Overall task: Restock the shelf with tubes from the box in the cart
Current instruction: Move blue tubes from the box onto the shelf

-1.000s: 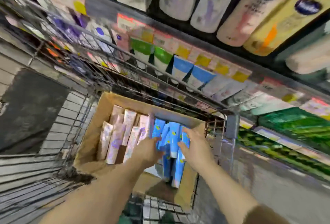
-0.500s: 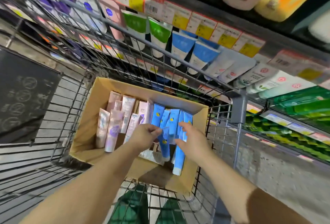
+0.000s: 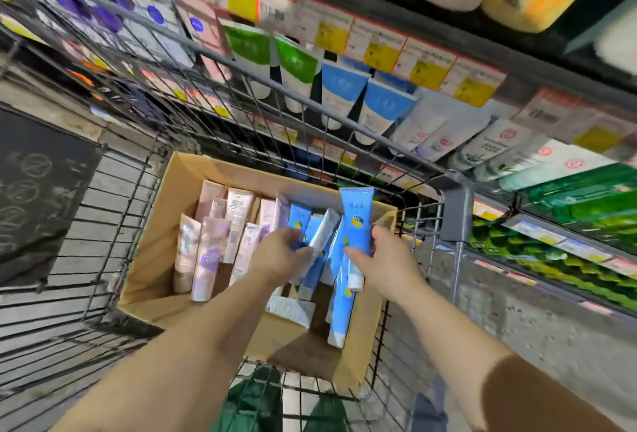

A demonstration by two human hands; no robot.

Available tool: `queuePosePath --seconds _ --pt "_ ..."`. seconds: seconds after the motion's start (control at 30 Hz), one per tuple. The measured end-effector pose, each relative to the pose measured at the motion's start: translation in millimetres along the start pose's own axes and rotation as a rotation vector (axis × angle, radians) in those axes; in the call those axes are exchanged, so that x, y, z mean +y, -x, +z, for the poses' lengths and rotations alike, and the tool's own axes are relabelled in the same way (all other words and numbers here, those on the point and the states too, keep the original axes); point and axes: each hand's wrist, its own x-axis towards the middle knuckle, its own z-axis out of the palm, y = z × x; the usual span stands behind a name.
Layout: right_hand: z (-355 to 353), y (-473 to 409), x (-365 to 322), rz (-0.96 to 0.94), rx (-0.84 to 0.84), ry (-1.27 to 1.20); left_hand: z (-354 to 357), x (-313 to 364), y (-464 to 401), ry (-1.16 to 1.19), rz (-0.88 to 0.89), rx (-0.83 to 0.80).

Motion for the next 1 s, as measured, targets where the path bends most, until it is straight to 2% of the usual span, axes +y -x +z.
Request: queuePosePath --seconds 0.07,0.13,0.27,0.43,0.57,0.67,0.73,0.93,1.0 --pt "0.1 -3.7 1.7 -0.027 0.002 0.019 17.9 -4.3 -1.9 -0.331 0.081 0.011" --pt "2.2 -6.1 2.3 -0.039 0.017 0.011 26.2 -1.6 -1.7 -0.522 0.132 0.031" --pt "5.7 -5.6 5.5 -0.033 0.019 -0.013 30.7 -0.5 -2.6 -0.593 0.11 0.041" --pt "-0.6 6.9 -3.3 -0.01 0.014 -0.018 1.8 4.1 17.0 -0.292 0.004 -0.062" --pt "-18.0 29.1 -27.3 -0.003 0.014 0.001 -33.3 18.3 45.5 -0.132 0.017 -0.053" --pt "-38.6 54.4 -52.4 -0.037 0.044 -0.024 -60.9 42.8 71.8 0.079 0.041 -0.11" --pt "-55.2 74.0 -69.3 -0.062 0.072 -0.028 -77.8 67.2 91.3 0.159 0.086 -0.15" --pt "-117.8 128.7 -97.8 -0.149 0.168 -0.07 -114.6 149.3 144.4 0.237 0.386 -0.073" --pt "-143.1 145.7 -98.1 -0.181 0.204 -0.079 -116.5 180.3 168.8 0.375 0.407 -0.118"
